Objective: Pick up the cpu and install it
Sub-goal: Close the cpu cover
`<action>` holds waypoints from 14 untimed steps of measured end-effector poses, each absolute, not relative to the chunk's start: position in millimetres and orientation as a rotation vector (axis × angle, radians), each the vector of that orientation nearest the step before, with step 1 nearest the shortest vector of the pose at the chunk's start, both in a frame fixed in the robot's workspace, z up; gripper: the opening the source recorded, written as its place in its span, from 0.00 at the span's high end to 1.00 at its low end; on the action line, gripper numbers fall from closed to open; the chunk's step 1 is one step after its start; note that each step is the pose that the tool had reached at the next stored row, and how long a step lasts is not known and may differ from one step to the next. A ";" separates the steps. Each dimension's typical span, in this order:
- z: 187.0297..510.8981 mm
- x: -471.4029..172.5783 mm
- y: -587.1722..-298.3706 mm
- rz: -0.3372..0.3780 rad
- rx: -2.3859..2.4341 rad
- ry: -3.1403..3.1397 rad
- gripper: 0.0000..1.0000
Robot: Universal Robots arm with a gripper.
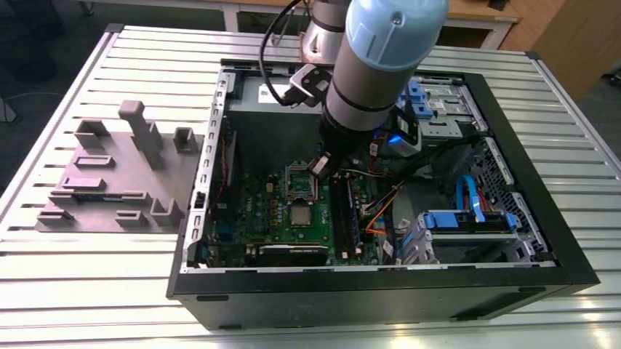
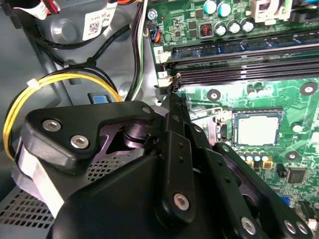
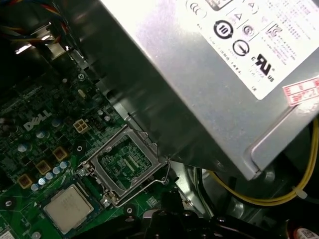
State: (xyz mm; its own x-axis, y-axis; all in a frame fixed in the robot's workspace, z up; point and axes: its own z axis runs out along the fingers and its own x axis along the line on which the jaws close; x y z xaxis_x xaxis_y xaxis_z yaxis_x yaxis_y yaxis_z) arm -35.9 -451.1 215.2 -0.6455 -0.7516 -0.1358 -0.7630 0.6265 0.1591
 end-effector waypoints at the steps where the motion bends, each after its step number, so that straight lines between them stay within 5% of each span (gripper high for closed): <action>1: 214.4 -35.8 -451.1 0.323 -1.296 2.778 0.89; 6: 211.7 -36.1 -450.7 0.394 -1.285 2.749 0.89; 14: 206.0 -36.4 -450.4 0.399 -1.345 2.725 0.89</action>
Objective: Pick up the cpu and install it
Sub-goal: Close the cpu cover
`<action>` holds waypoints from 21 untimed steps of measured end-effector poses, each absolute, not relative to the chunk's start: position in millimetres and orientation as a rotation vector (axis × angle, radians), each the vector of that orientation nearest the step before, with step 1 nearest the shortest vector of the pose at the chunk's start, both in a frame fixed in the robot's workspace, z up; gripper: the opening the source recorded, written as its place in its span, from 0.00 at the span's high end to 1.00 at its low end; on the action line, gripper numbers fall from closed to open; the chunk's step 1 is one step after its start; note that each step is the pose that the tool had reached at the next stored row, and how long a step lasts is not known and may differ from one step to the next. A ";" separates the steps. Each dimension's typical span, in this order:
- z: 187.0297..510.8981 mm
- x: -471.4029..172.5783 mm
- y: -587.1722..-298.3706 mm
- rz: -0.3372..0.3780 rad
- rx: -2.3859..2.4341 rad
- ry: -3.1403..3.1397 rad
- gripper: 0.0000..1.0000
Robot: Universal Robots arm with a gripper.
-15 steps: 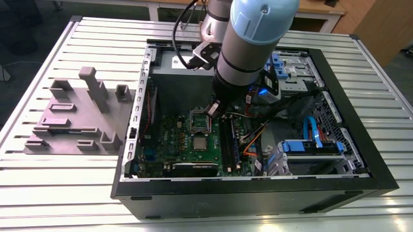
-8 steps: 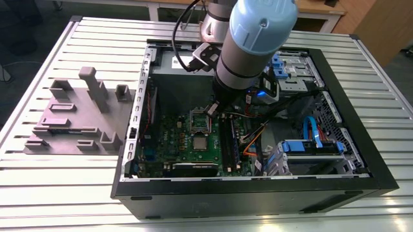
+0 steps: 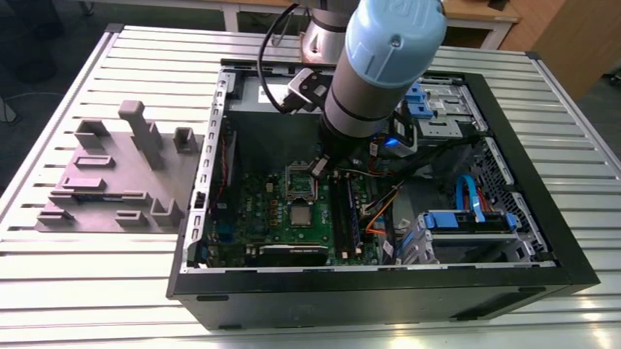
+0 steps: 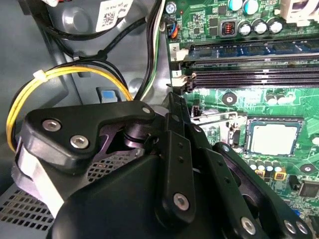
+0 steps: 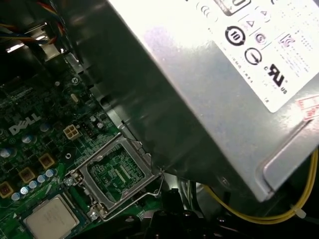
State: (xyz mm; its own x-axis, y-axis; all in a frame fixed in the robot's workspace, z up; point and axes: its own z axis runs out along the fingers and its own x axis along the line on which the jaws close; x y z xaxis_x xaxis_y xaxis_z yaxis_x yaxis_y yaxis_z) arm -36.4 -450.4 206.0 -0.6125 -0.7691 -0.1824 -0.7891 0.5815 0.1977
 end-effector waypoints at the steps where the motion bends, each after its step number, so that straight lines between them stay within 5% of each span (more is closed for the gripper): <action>1: 205.3 -36.4 -450.2 0.400 -1.345 2.725 0.89; 21: 196.8 -39.0 -441.5 0.401 -1.345 2.724 0.89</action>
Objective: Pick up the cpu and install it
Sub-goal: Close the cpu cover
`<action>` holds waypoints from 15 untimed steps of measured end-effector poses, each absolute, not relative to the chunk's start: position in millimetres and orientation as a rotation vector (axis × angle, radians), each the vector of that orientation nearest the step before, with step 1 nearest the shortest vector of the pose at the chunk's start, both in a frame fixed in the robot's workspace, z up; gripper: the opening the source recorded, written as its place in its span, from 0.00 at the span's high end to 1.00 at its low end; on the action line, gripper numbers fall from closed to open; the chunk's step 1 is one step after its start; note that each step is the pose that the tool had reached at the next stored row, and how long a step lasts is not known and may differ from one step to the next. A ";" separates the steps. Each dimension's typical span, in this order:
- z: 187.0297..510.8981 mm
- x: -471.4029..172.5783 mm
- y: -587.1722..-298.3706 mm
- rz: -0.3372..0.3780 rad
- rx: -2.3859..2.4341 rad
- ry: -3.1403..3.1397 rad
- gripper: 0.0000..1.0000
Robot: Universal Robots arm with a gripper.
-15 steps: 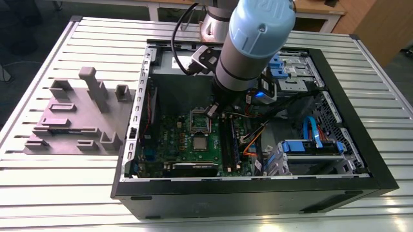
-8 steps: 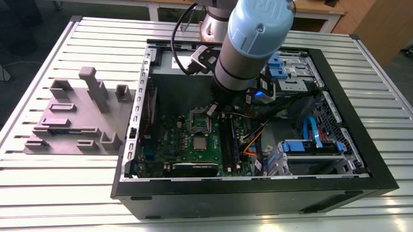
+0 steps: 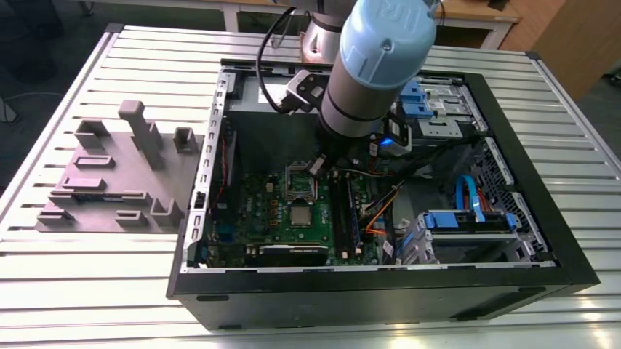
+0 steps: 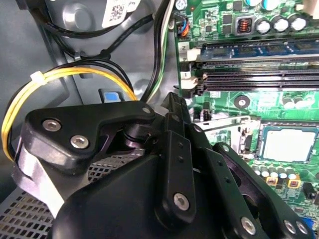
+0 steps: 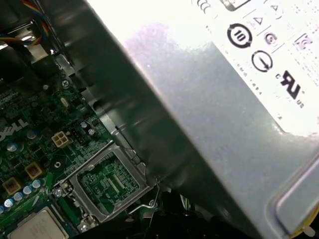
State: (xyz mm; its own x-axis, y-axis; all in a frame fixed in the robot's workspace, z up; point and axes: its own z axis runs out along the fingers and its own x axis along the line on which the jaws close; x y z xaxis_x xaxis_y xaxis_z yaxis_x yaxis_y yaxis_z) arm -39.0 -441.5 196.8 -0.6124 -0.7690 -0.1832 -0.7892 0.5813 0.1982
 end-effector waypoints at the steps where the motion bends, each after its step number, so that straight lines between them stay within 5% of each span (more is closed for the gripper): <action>1: 196.6 -39.2 -440.7 0.401 -1.345 2.724 0.89; 15: 197.2 -46.0 -438.0 0.323 -1.358 2.757 0.89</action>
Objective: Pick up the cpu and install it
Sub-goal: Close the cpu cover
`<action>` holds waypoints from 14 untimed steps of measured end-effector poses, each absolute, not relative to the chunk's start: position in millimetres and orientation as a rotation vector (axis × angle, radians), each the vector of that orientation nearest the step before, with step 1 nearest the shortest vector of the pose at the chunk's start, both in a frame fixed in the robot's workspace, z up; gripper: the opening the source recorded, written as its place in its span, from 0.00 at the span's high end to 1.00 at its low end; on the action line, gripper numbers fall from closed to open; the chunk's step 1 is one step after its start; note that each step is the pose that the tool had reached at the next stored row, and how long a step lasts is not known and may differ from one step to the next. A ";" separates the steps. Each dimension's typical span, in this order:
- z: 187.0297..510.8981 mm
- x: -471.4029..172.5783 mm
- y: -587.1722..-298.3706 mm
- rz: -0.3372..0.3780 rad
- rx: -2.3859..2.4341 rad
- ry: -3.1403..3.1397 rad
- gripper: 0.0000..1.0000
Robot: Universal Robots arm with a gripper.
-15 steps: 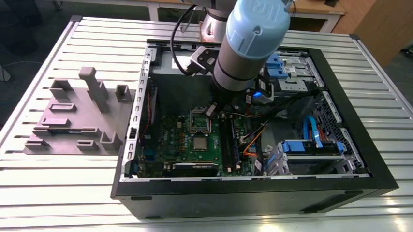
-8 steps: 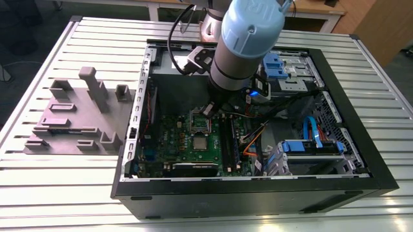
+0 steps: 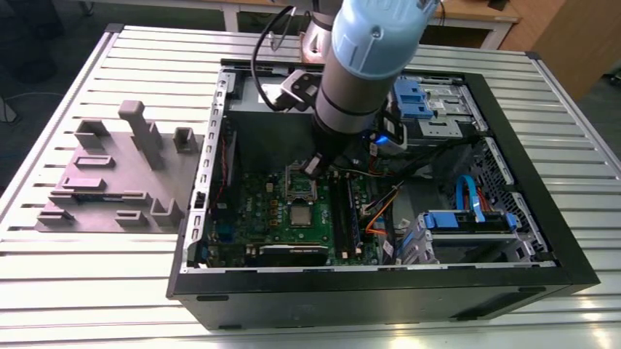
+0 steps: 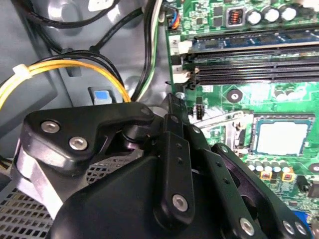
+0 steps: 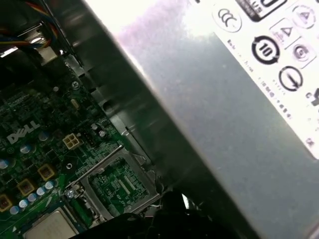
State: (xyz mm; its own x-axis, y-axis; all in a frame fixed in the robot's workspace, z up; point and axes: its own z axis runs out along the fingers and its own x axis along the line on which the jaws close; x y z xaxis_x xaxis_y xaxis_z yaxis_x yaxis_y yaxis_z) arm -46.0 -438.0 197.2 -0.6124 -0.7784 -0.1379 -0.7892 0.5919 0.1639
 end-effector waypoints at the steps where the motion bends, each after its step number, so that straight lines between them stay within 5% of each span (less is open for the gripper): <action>1: 197.9 -46.7 -438.0 0.320 -1.359 2.758 0.89; 14: 206.2 -48.6 -436.4 0.301 -1.362 2.766 0.89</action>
State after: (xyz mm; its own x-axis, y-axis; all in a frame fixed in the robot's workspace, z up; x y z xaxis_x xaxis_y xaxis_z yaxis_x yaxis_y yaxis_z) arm -48.6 -436.4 206.2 -0.6125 -0.7806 -0.1248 -0.7892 0.5946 0.1540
